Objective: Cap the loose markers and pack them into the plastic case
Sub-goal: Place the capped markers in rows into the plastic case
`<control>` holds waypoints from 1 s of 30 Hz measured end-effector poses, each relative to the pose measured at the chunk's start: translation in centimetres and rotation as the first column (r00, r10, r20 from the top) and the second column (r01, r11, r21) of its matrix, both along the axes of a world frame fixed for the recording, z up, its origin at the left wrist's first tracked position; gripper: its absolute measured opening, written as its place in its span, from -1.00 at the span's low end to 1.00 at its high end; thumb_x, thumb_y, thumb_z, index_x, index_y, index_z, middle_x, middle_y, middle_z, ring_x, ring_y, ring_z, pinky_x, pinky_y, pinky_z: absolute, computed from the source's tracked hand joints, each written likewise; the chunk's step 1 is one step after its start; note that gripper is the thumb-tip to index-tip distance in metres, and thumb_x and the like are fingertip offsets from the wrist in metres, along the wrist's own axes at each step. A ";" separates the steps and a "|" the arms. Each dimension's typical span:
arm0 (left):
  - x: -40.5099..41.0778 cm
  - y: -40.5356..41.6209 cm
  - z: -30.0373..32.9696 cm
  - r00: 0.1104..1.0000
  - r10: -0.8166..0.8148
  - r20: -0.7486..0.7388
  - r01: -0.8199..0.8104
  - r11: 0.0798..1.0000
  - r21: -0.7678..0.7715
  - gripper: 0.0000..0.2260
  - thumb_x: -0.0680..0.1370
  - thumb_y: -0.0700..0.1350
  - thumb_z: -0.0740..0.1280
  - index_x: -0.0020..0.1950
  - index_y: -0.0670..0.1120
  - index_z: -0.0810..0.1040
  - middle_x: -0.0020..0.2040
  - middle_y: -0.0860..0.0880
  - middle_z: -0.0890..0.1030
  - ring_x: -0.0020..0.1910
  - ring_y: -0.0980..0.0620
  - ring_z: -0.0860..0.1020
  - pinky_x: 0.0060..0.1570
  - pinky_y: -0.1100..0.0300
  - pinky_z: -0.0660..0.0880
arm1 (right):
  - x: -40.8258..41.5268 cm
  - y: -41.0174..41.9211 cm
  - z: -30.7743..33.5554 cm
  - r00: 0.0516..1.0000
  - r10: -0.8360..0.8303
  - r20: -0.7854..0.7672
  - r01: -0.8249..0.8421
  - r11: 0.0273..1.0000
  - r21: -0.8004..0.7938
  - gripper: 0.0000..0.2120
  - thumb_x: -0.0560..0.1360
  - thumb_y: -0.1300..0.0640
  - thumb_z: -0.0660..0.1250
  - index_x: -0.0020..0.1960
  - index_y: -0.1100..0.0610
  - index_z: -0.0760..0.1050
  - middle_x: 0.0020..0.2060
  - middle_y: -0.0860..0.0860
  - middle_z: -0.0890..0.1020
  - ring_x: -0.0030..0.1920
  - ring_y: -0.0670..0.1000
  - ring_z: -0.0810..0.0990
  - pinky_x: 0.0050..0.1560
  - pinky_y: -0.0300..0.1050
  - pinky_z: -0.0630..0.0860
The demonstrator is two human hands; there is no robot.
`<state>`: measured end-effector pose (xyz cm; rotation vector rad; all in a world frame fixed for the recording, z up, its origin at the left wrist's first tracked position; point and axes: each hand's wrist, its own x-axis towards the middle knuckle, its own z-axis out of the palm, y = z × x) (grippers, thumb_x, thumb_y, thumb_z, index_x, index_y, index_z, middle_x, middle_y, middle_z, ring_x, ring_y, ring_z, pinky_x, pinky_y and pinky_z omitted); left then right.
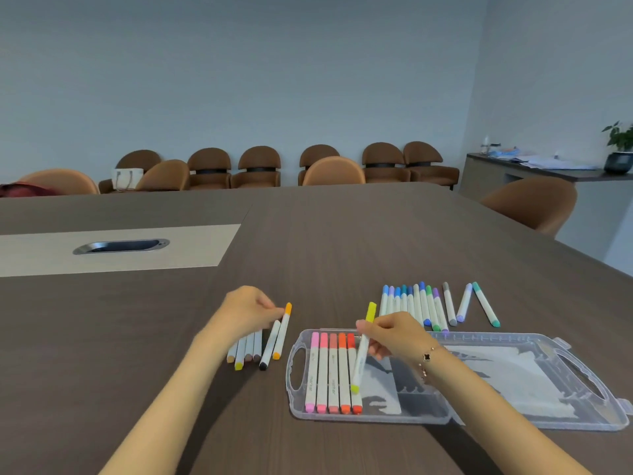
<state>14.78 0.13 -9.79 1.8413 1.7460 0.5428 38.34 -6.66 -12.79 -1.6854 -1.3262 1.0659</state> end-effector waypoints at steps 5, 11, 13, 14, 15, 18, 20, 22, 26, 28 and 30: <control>-4.8 3.0 -2.2 0.949 0.214 -0.230 -0.245 0.963 -0.116 -0.81 0.52 -0.08 0.33 -0.08 -0.20 0.61 -0.24 -0.10 0.61 -0.31 0.00 0.54 -0.07 0.17 0.58 | 0.5 0.1 -1.3 0.981 0.010 0.194 0.003 0.998 -0.065 -0.72 0.49 -0.02 0.34 -0.25 0.18 0.58 -0.47 -0.01 0.58 -0.53 -0.15 0.52 -0.36 -0.37 0.47; -4.6 3.2 -3.4 0.959 0.208 -0.192 -0.246 0.948 -0.203 -0.87 0.52 -0.13 0.35 -0.01 -0.17 0.57 -0.06 -0.14 0.65 -0.05 -0.03 0.64 -0.05 0.17 0.61 | -0.5 -0.1 -2.2 0.952 -0.030 0.303 0.015 0.999 0.052 -0.70 0.45 -0.01 0.39 -0.37 0.13 0.49 -0.57 -0.09 0.54 -0.62 -0.19 0.50 -0.48 -0.42 0.43; -4.3 3.3 -3.2 0.961 0.204 -0.186 -0.237 0.954 -0.183 -0.91 0.53 -0.13 0.33 -0.04 -0.15 0.55 -0.03 -0.13 0.64 -0.03 -0.03 0.63 -0.01 0.16 0.60 | -0.5 -0.4 -2.0 0.962 0.008 0.273 -0.017 0.999 0.029 -0.76 0.46 0.01 0.39 -0.28 0.14 0.50 -0.50 -0.06 0.59 -0.58 -0.18 0.53 -0.48 -0.41 0.44; -4.2 3.3 -3.1 0.963 0.201 -0.177 -0.231 0.958 -0.169 -0.92 0.54 -0.13 0.33 -0.06 -0.13 0.53 -0.03 -0.13 0.63 -0.05 -0.02 0.61 -0.03 0.18 0.60 | -0.3 -0.6 -1.8 0.968 0.042 0.246 -0.043 0.999 -0.001 -0.80 0.46 0.03 0.40 -0.23 0.14 0.51 -0.46 -0.05 0.61 -0.55 -0.17 0.55 -0.47 -0.40 0.46; -4.2 3.3 -3.1 0.965 0.197 -0.172 -0.224 0.962 -0.157 -0.93 0.54 -0.12 0.33 -0.06 -0.12 0.52 -0.03 -0.12 0.62 -0.07 0.00 0.60 -0.07 0.20 0.59 | -0.1 -0.7 -1.7 0.973 0.080 0.218 -0.074 0.997 -0.034 -0.83 0.46 0.05 0.40 -0.18 0.14 0.50 -0.43 -0.04 0.63 -0.53 -0.16 0.57 -0.45 -0.38 0.49; -3.9 3.5 -3.4 0.964 0.174 -0.200 -0.209 0.962 -0.173 -0.87 0.53 -0.12 0.35 0.02 -0.15 0.56 -0.01 -0.12 0.61 -0.04 0.00 0.60 -0.09 0.22 0.59 | 0.5 -0.9 -1.6 0.972 0.151 0.179 -0.138 0.987 -0.086 -0.83 0.45 0.11 0.41 -0.05 0.15 0.49 -0.37 -0.01 0.66 -0.47 -0.13 0.60 -0.38 -0.33 0.56; -3.5 3.5 -3.9 0.959 0.172 -0.227 -0.215 0.960 -0.178 -0.82 0.53 -0.11 0.35 0.07 -0.17 0.58 -0.02 -0.11 0.61 -0.05 -0.01 0.60 -0.07 0.21 0.60 | 0.6 -1.0 -1.8 0.973 0.147 0.176 -0.136 0.988 -0.075 -0.79 0.44 0.11 0.42 -0.01 0.16 0.46 -0.38 -0.02 0.66 -0.47 -0.13 0.59 -0.38 -0.32 0.56; -3.1 3.3 -4.1 0.952 0.172 -0.253 -0.213 0.966 -0.146 -0.79 0.54 -0.09 0.33 0.09 -0.18 0.58 -0.15 -0.08 0.58 -0.17 0.02 0.59 -0.18 0.25 0.57 | 0.6 -1.2 -2.1 0.976 0.137 0.171 -0.129 0.990 -0.057 -0.77 0.44 0.11 0.42 -0.03 0.17 0.43 -0.42 -0.03 0.65 -0.49 -0.14 0.58 -0.39 -0.33 0.54; -2.5 3.1 -4.1 0.932 0.188 -0.310 -0.224 0.971 -0.085 -0.73 0.54 -0.01 0.33 0.10 -0.18 0.57 -0.33 -0.03 0.49 -0.39 0.08 0.52 -0.39 0.34 0.44 | 0.6 -1.2 -2.3 0.963 0.157 0.218 -0.153 0.988 -0.034 -0.79 0.46 0.09 0.40 -0.14 0.17 0.41 -0.44 -0.05 0.63 -0.51 -0.17 0.55 -0.41 -0.37 0.49; -2.2 3.0 -4.3 0.922 0.186 -0.339 -0.225 0.971 -0.077 -0.80 0.52 0.02 0.35 -0.10 -0.12 0.54 -0.36 -0.02 0.49 -0.41 0.09 0.52 -0.37 0.35 0.43 | 0.6 -1.2 -2.2 0.953 0.168 0.251 -0.165 0.986 -0.032 -0.79 0.46 0.08 0.40 -0.17 0.15 0.40 -0.43 -0.05 0.63 -0.51 -0.19 0.56 -0.41 -0.39 0.49; -1.8 3.0 -4.6 0.911 0.180 -0.370 -0.216 0.975 -0.056 -0.77 0.51 0.02 0.36 -0.23 -0.08 0.43 -0.35 -0.01 0.50 -0.42 0.10 0.51 -0.39 0.36 0.43 | 0.5 -1.2 -2.3 0.944 0.169 0.284 -0.168 0.985 -0.030 -0.79 0.46 0.08 0.39 -0.18 0.14 0.40 -0.42 -0.06 0.62 -0.51 -0.19 0.56 -0.42 -0.40 0.48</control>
